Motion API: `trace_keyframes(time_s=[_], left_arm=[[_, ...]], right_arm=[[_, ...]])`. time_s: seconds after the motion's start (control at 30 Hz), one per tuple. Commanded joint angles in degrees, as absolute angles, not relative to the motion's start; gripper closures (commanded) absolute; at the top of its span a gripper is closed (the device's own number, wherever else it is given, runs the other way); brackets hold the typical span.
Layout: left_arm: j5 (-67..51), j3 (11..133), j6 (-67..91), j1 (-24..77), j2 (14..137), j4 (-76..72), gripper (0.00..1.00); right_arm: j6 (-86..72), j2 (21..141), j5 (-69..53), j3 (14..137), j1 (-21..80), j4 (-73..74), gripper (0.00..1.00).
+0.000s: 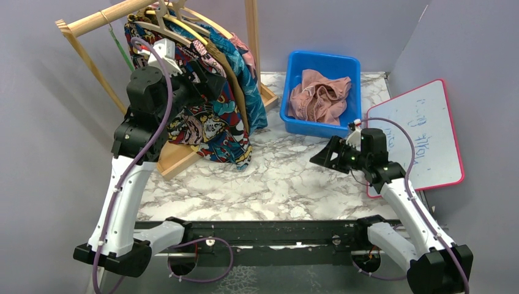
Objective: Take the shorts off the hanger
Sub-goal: Pick up the hanger from the clothes rod.
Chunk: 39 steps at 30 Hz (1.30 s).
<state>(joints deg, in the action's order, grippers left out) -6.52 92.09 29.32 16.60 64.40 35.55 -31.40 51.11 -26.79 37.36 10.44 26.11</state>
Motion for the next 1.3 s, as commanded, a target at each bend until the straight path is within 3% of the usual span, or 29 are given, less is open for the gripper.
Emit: trace_keyframes(time_s=[0.0, 0.13, 0.53, 0.73, 0.93, 1.27], left_arm=[[-3.95, 86.98, 32.06, 16.44, 62.02, 28.43, 0.05], [-4.74, 79.98, 29.79, 16.44, 58.59, 27.79, 0.04], [-28.58, 54.53, 21.37, 16.44, 45.65, 26.27, 0.01], [-29.1, 47.02, 23.01, 16.44, 39.06, 25.57, 0.01], [-30.75, 42.53, 20.46, 16.44, 36.22, 25.58, 0.01], [-26.71, 35.19, 19.71, 16.44, 30.51, 19.78, 0.01]], right_arm=[[-29.96, 51.12, -38.98, 38.8, 10.55, 19.12, 0.19], [-30.81, 50.52, -50.01, 42.58, 11.43, 5.11, 0.21], [-18.11, 66.91, -39.12, 71.06, 29.81, 8.2, 0.29], [-12.91, 78.29, -31.16, 84.99, 37.67, 8.45, 0.43], [-7.76, 89.21, -23.45, 99.76, 44.19, 8.52, 0.45], [-3.51, 100.67, -20.43, 112.32, 46.87, 5.45, 0.51]])
